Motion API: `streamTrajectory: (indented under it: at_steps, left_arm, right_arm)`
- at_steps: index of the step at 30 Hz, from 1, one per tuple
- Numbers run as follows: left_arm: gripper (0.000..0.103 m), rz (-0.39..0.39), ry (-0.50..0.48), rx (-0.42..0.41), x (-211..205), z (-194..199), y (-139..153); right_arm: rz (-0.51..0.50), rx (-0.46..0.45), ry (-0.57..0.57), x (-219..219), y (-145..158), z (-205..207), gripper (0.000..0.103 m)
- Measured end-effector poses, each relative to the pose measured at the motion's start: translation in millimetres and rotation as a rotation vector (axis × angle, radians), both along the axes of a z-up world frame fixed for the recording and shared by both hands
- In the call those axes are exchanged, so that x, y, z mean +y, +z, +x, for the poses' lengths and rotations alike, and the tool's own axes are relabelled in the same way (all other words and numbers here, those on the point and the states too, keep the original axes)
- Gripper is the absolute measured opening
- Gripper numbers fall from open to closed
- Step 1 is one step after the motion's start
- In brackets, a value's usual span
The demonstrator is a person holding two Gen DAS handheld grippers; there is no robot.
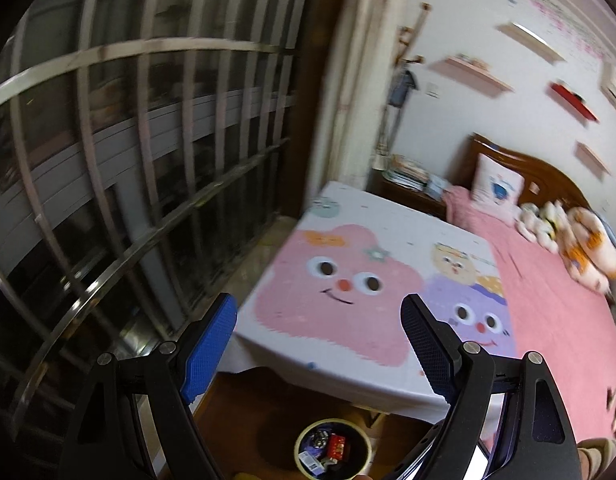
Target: Collect trash
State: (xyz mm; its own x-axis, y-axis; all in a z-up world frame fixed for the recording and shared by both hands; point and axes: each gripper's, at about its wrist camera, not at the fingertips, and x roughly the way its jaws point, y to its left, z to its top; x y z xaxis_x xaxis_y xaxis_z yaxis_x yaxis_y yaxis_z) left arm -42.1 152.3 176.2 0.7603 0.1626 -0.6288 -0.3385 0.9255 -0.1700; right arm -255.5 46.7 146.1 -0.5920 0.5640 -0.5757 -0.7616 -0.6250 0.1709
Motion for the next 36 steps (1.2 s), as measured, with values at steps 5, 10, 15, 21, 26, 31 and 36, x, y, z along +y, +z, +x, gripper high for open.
streamTrajectory:
  at_steps: [5,10,15,21,26,31,36]
  left_arm:
    - [0.085,-0.014,0.131,-0.016,68.1,-33.9,-6.7]
    - [0.085,0.010,0.234,-0.036,123.9,-65.3,-6.1]
    - [0.085,0.022,0.318,-0.055,171.8,-93.0,1.7]
    - [0.085,0.010,0.439,-0.074,230.3,-137.8,12.4]
    - [0.085,0.034,0.573,-0.109,256.3,-185.3,21.2]
    - [0.085,0.016,0.710,-0.106,268.2,-214.5,15.7]
    - [0.085,0.050,0.839,-0.100,250.1,-227.8,21.0]
  right_arm:
    - [-0.020,-0.013,0.131,30.7,-6.6,-27.1,0.083]
    - [0.006,-0.028,0.230,58.2,-8.2,-51.7,0.083]
    - [0.016,-0.042,0.322,90.6,-7.2,-78.9,0.083]
    - [-0.004,-0.062,0.441,127.9,-0.7,-118.7,0.083]
    - [0.019,-0.090,0.566,134.8,1.1,-155.1,0.083]
    - [-0.003,-0.072,0.696,126.0,-2.0,-174.4,0.083]
    - [0.024,-0.039,0.781,95.0,2.6,-170.4,0.083]
